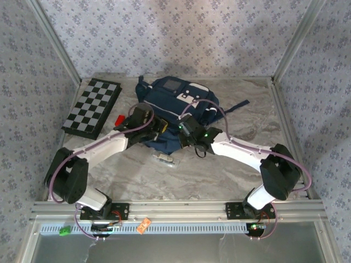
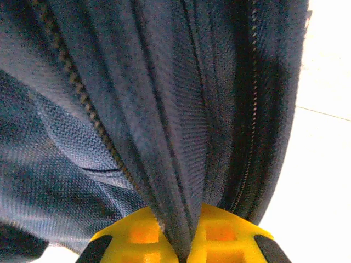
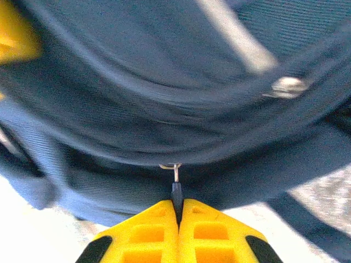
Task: Pack the student bag
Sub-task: Zip the student bag at the top-center of the table.
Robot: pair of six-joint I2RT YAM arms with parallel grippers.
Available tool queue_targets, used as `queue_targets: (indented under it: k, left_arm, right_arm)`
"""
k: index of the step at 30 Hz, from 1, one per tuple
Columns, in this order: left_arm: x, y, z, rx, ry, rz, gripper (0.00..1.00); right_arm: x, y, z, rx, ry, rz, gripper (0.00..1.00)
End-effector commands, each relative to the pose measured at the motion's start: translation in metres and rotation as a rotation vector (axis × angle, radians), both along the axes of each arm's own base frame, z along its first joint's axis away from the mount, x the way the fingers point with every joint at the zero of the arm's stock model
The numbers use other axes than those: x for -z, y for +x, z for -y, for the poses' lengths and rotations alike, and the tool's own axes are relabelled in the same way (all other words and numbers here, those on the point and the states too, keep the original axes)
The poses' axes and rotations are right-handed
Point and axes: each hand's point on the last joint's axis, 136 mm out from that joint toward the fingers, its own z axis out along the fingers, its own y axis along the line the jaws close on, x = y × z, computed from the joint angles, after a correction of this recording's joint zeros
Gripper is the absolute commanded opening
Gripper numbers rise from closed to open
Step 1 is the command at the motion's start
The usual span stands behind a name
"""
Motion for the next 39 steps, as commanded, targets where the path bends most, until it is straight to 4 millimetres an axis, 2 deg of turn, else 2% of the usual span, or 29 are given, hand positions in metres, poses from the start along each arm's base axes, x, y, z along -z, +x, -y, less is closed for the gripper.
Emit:
queue_targets:
  k: [1, 6, 10, 14, 20, 22, 24, 27, 29, 30, 33, 35, 37, 39]
  left_arm:
    - [-0.036, 0.007, -0.034, -0.028, 0.028, 0.109, 0.0]
    - [-0.038, 0.006, -0.06, -0.006, 0.037, 0.117, 0.0]
    - [-0.036, 0.009, -0.073, 0.002, 0.004, 0.109, 0.0]
    - [-0.038, 0.007, -0.078, 0.053, 0.027, 0.118, 0.0]
    - [-0.035, 0.007, -0.088, 0.051, 0.02, 0.117, 0.0]
    - [-0.035, 0.009, -0.086, 0.067, 0.014, 0.117, 0.0]
    - [-0.033, 0.01, -0.082, 0.091, 0.014, 0.118, 0.0]
    - [-0.031, 0.009, -0.08, 0.121, 0.025, 0.117, 0.01]
    - [-0.031, 0.006, -0.08, 0.15, 0.047, 0.122, 0.14]
    - [-0.029, 0.002, -0.081, 0.164, 0.065, 0.115, 0.19]
    - [-0.027, -0.009, -0.091, 0.161, 0.131, 0.119, 0.31]
    - [-0.024, -0.019, -0.106, 0.139, 0.226, 0.104, 0.42]
    - [-0.023, -0.027, -0.119, 0.124, 0.31, 0.092, 0.48]
    - [-0.027, -0.033, -0.121, 0.118, 0.341, 0.112, 0.54]
  right_arm:
    - [0.009, 0.0, 0.047, 0.067, -0.15, -0.008, 0.0]
    - [0.022, 0.021, 0.078, 0.157, -0.156, -0.029, 0.0]
    - [0.021, 0.044, 0.082, 0.185, -0.161, 0.001, 0.0]
    - [0.023, 0.066, 0.088, 0.214, -0.183, 0.008, 0.0]
    - [0.03, 0.086, 0.096, 0.255, -0.173, -0.02, 0.0]
    - [0.022, 0.088, 0.089, 0.231, -0.148, -0.005, 0.0]
    - [0.014, 0.082, 0.074, 0.172, -0.127, -0.003, 0.0]
    - [-0.008, 0.073, 0.05, 0.109, -0.037, -0.033, 0.0]
    - [-0.018, 0.066, 0.04, 0.091, 0.049, -0.065, 0.18]
    - [-0.022, 0.064, 0.036, 0.085, 0.097, -0.092, 0.25]
    - [-0.03, 0.066, 0.024, 0.064, 0.196, -0.16, 0.37]
    - [-0.037, 0.071, 0.01, 0.047, 0.278, -0.186, 0.44]
    - [-0.041, 0.078, -0.006, 0.018, 0.338, -0.219, 0.5]
    - [-0.04, 0.086, -0.016, 0.011, 0.341, -0.25, 0.54]
